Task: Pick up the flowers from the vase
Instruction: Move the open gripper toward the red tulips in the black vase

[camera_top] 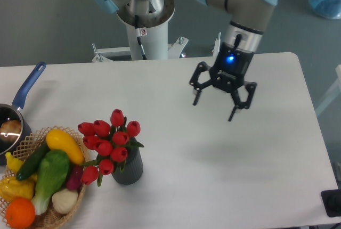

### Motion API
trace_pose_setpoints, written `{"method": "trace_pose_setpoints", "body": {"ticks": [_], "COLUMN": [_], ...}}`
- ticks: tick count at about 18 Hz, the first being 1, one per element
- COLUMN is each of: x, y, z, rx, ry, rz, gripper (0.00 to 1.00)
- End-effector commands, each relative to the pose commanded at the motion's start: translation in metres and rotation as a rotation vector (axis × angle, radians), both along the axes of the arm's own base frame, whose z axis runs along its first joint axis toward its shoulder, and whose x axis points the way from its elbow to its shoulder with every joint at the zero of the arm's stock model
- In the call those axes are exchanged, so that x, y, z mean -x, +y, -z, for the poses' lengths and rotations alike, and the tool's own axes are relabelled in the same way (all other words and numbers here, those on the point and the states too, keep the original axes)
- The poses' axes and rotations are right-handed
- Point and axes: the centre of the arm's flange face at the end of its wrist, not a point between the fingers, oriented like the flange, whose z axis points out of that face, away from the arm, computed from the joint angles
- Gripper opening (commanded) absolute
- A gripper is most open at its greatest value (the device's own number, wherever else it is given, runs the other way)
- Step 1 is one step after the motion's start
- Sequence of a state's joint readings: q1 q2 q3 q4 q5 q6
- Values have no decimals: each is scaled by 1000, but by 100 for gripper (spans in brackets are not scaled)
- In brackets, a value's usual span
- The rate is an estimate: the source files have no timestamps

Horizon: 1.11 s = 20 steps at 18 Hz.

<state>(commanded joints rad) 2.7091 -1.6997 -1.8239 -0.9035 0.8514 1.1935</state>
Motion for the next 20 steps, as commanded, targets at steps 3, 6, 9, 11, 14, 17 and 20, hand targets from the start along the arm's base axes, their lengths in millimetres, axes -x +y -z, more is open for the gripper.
{"method": "trace_pose_setpoints", "body": {"ticks": [3, 6, 9, 11, 14, 17, 20], "x": [-21, -36, -53, -59, -71, -82, -87], "y": [18, 25, 40, 45, 56, 66, 71], "z": [4, 3, 8, 10, 13, 19, 27], "rx": [4, 1, 9, 6, 4, 10, 17], "ry": [-11, -13, -16, -20, -29, -42, -57], "rz": [44, 72, 116, 132, 162, 186, 196], "gripper": [100, 100, 100, 100, 100, 100, 100]}}
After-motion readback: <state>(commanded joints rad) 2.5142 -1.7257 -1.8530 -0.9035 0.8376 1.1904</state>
